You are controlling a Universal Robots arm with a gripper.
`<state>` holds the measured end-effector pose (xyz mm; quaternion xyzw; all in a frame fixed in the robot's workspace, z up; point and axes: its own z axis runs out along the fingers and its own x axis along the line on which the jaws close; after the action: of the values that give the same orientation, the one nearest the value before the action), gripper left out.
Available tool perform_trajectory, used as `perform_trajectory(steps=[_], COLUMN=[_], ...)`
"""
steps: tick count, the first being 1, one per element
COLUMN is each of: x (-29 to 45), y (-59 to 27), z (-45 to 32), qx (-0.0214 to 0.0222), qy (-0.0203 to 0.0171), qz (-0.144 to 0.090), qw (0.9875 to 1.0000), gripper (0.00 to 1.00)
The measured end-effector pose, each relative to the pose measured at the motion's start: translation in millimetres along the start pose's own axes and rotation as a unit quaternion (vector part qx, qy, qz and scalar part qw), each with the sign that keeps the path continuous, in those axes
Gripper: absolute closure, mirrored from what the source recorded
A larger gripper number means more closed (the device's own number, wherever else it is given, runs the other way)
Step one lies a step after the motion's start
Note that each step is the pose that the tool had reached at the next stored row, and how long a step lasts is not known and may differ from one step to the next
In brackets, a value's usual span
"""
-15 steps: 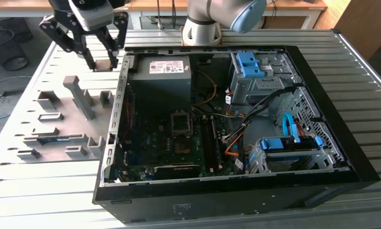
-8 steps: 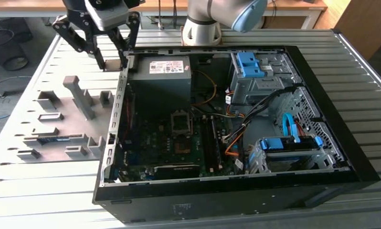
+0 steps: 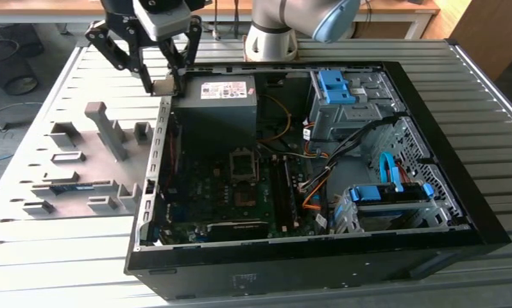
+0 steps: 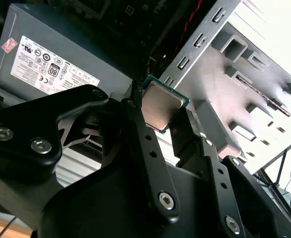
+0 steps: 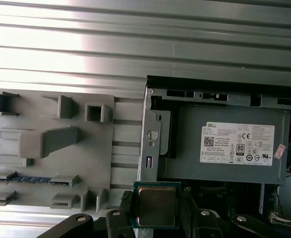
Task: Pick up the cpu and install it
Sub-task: 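Pick up the cpu and move it towards the insertion slot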
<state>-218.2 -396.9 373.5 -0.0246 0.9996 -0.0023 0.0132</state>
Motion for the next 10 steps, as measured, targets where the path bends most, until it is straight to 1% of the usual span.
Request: perform_trajectory(steps=[10], x=[-20.7], y=[-1.0], z=[0.7], qx=[0.0], qy=[0.0001], qz=[0.0], qw=[1.0], gripper=[0.53])
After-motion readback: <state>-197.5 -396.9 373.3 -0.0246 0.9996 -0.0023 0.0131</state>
